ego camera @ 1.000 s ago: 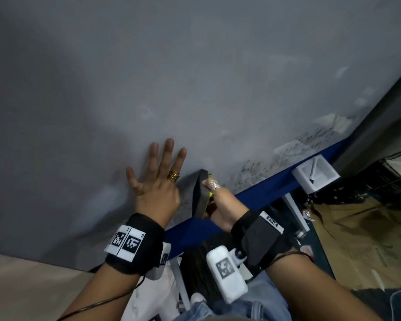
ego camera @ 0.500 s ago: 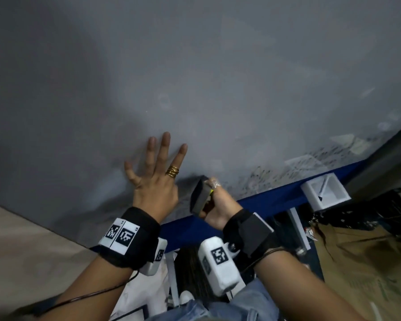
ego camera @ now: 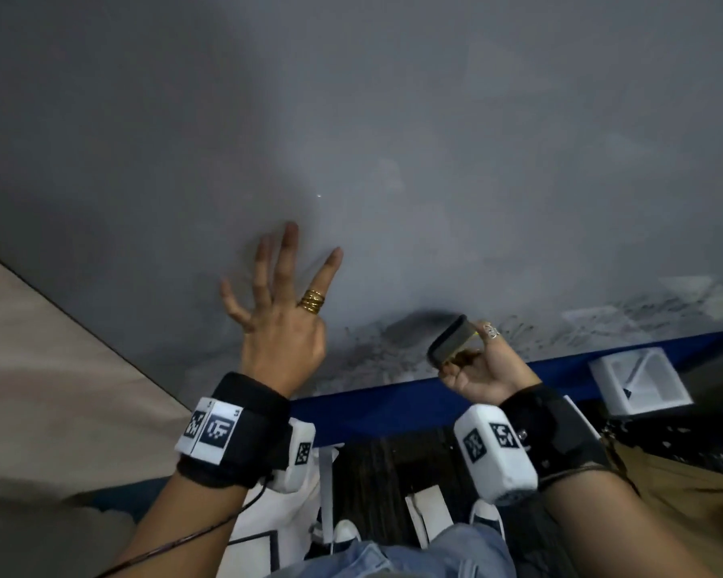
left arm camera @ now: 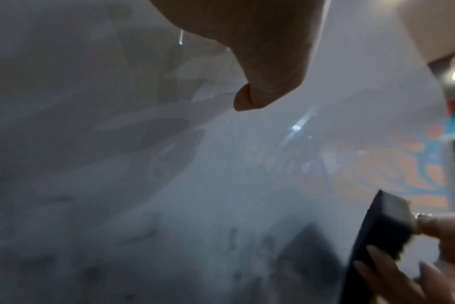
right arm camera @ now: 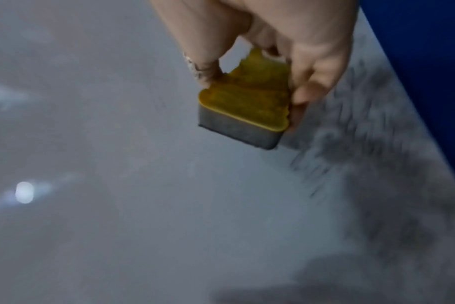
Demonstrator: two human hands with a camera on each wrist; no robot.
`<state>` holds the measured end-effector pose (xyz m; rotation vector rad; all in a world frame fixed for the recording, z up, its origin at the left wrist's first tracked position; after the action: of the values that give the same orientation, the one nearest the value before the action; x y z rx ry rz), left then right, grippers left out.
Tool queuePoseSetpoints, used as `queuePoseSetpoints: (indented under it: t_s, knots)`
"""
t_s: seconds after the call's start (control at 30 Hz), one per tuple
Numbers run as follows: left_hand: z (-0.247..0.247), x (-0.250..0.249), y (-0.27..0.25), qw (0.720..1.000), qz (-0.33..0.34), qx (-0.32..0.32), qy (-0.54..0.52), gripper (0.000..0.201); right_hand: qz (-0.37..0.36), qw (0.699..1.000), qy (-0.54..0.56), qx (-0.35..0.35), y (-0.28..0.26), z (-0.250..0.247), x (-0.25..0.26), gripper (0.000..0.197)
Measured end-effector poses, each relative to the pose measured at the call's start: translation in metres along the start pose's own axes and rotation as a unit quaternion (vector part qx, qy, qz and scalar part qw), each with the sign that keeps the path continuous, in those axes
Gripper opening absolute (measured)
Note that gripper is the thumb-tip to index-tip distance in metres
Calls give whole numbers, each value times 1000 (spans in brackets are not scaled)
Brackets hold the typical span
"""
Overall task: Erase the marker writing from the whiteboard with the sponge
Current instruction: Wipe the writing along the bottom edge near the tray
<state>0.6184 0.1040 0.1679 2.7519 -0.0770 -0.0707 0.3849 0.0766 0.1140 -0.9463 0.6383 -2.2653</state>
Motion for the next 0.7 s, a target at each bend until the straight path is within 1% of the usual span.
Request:
queuePoseSetpoints:
  t_s: [0.07, 0.2, 0.27, 0.33, 0.4, 0.43, 0.47, 0.53, 0.57, 0.63, 0.67, 0.7]
  knots:
    - [1, 14, -5, 1000, -17, -7, 2, 90, 23, 1000, 20, 5, 10, 9, 6, 39]
    - [9, 34, -16, 999, -48, -12, 4, 98, 2, 996, 87, 27, 26, 41, 5, 26]
    - [15, 42, -19, 998, -61, 2, 13, 111, 5, 995, 96, 29, 37, 50, -3, 23]
    - [22, 47, -19, 998, -64, 20, 18, 122, 39, 994, 81, 65, 50, 65, -23, 24]
    - [26, 49, -18, 997, -62, 32, 26, 124, 92, 988, 61, 107, 61, 86, -50, 29]
    - [27, 50, -17, 997, -58, 36, 31, 125, 108, 986, 54, 116, 65, 96, -60, 30]
    - [29, 51, -17, 997, -53, 37, 38, 126, 109, 986, 53, 113, 69, 102, -67, 31]
    - [31, 56, -16, 997, -42, 32, 57, 131, 84, 989, 64, 103, 69, 105, -66, 33]
    - [31, 58, -15, 997, -40, 27, 67, 132, 56, 992, 72, 85, 68, 100, -60, 31]
    - [31, 59, -13, 996, -41, 15, 81, 132, -41, 998, 44, 14, 61, 80, -41, 19]
    - [30, 59, -13, 996, -40, 9, 81, 129, -106, 994, 11, -31, 58, 68, -33, 13]
    - [29, 58, -13, 996, -36, 3, 78, 126, -173, 982, -26, -70, 57, 53, -27, 11]
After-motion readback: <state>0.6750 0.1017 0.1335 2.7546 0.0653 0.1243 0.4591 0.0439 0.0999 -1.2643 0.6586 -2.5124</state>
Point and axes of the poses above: each hand's wrist, its own y-axis towards the middle knuckle, its own z-axis out of the palm, x = y × z, the point moved 2 cm from there along y, towards the middle knuckle, and after that the axes turned 15 degrees about x, right-handed, at the moved point
